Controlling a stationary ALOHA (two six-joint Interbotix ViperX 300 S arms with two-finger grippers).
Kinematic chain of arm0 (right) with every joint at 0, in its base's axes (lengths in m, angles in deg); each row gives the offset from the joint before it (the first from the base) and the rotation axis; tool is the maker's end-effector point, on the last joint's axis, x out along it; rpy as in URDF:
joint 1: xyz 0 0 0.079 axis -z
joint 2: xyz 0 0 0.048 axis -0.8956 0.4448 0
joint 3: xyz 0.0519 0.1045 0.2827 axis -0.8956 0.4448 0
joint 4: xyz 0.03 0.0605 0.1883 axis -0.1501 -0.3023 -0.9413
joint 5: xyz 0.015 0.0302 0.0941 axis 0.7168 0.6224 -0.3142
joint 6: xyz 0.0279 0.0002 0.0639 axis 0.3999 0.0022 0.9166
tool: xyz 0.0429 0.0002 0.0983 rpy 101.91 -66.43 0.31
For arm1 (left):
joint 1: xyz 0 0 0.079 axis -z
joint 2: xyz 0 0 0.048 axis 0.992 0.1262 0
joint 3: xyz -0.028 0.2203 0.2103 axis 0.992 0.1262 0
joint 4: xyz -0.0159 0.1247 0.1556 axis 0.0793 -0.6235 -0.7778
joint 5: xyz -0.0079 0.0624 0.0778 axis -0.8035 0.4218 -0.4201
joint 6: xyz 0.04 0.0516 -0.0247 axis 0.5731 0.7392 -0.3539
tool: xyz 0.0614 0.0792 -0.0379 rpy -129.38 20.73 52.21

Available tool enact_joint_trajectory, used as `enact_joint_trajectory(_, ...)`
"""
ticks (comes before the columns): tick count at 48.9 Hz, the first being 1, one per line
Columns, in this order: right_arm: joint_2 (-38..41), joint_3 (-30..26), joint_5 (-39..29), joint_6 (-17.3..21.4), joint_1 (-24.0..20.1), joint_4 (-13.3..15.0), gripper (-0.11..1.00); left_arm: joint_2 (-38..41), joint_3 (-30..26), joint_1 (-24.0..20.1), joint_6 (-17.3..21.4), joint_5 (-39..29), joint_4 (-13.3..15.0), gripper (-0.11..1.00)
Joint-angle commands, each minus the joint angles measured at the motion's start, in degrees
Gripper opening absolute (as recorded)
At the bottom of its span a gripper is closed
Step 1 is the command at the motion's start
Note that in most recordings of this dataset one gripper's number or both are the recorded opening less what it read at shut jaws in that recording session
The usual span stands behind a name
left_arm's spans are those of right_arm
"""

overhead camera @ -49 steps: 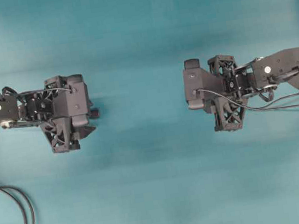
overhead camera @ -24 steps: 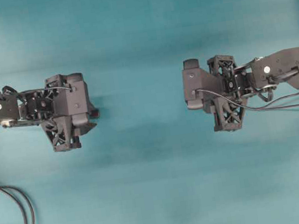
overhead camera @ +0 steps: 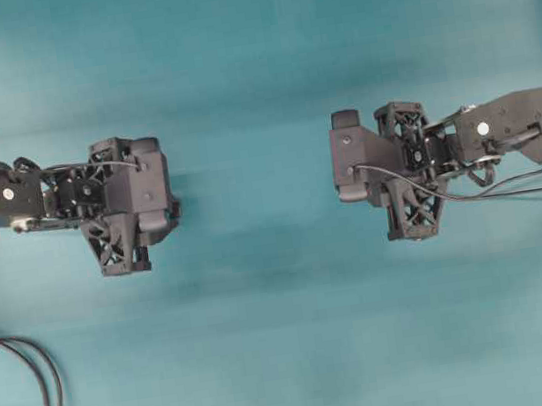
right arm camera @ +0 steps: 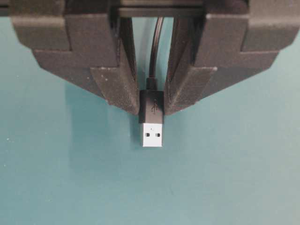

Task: Insert the USB using both arms.
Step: 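Lift both held cable ends off the table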

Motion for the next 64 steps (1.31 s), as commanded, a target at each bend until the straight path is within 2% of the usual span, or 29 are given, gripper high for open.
enact_joint_trajectory(1, -0.5, -0.8, 0.3, 0.0, -1.4, -0.1, 0.20, -0.1, -0.9, -0.4, 2.3, 0.0, -0.2, 0.33)
enact_joint_trajectory(7, -1.3, -0.8, 0.2, 0.0, -1.4, -0.2, 0.20, -0.1, -0.9, -0.3, 3.8, -0.3, -0.2, 0.21)
enact_joint_trajectory(26, -1.9, -0.8, 0.1, -0.1, -1.4, -0.1, 0.20, -0.1, -1.0, -0.3, 3.4, -0.6, -0.2, 0.21)
enact_joint_trajectory(38, -3.1, -0.8, 0.1, -0.3, -1.4, 0.0, 0.20, -1.1, -2.1, -0.3, 2.7, -5.0, 0.1, 0.21)
enact_joint_trajectory(49, -6.3, -0.7, -1.0, -0.1, -1.4, 2.4, 0.20, -5.0, -3.7, 0.4, 1.4, -8.3, 0.4, 0.21)
enact_joint_trajectory(53, -7.6, -0.8, -2.6, -0.1, -1.3, 3.2, 0.20, -6.3, -4.0, 0.4, -0.4, -8.9, 0.6, 0.21)
enact_joint_trajectory(64, -10.6, -0.4, -4.7, -0.1, -1.3, 4.0, 0.20, -9.3, -5.8, -1.1, -9.8, -11.3, 2.0, 0.21)
